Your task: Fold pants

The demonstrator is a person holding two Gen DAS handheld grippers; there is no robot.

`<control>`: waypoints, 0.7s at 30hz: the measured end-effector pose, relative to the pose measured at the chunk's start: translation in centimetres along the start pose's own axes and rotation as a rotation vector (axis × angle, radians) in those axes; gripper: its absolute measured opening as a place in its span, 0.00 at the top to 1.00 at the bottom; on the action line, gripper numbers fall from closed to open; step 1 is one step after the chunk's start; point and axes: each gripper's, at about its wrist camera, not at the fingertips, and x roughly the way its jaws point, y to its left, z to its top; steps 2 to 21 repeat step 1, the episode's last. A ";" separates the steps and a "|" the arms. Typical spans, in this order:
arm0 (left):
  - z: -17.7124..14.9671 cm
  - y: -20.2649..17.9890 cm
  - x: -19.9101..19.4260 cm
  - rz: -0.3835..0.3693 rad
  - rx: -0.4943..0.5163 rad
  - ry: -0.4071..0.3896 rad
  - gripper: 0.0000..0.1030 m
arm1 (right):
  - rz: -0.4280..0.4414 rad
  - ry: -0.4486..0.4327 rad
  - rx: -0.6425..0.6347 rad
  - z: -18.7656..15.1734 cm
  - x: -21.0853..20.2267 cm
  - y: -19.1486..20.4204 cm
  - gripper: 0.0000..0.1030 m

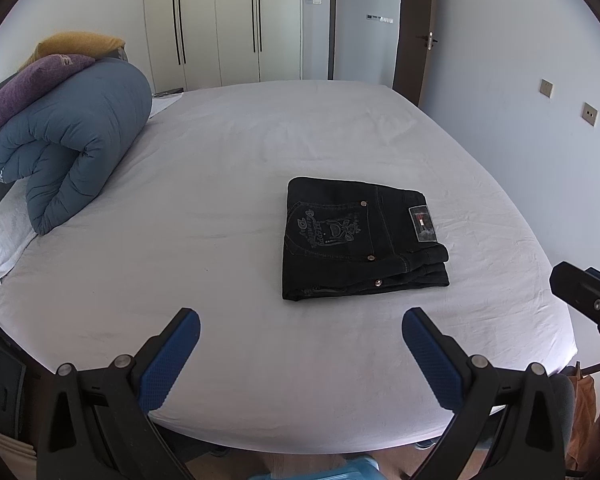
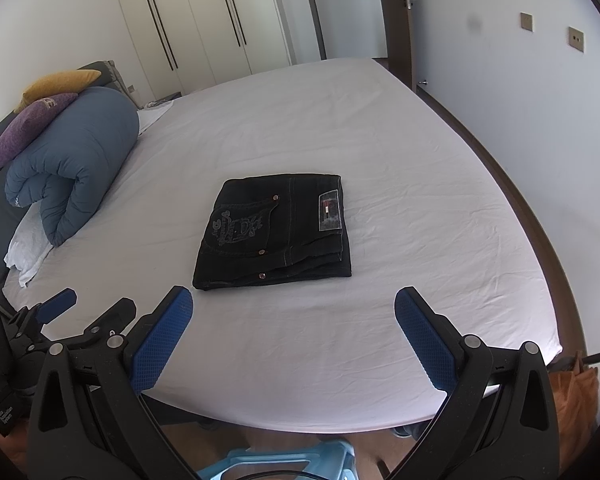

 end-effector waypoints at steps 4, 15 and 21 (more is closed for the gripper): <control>-0.1 0.0 -0.1 -0.006 -0.005 0.002 0.00 | 0.000 0.000 0.001 -0.1 0.0 0.1 0.00; -0.1 0.0 -0.1 -0.006 -0.005 0.002 0.00 | 0.000 0.000 0.001 -0.1 0.0 0.1 0.00; -0.1 0.0 -0.1 -0.006 -0.005 0.002 0.00 | 0.000 0.000 0.001 -0.1 0.0 0.1 0.00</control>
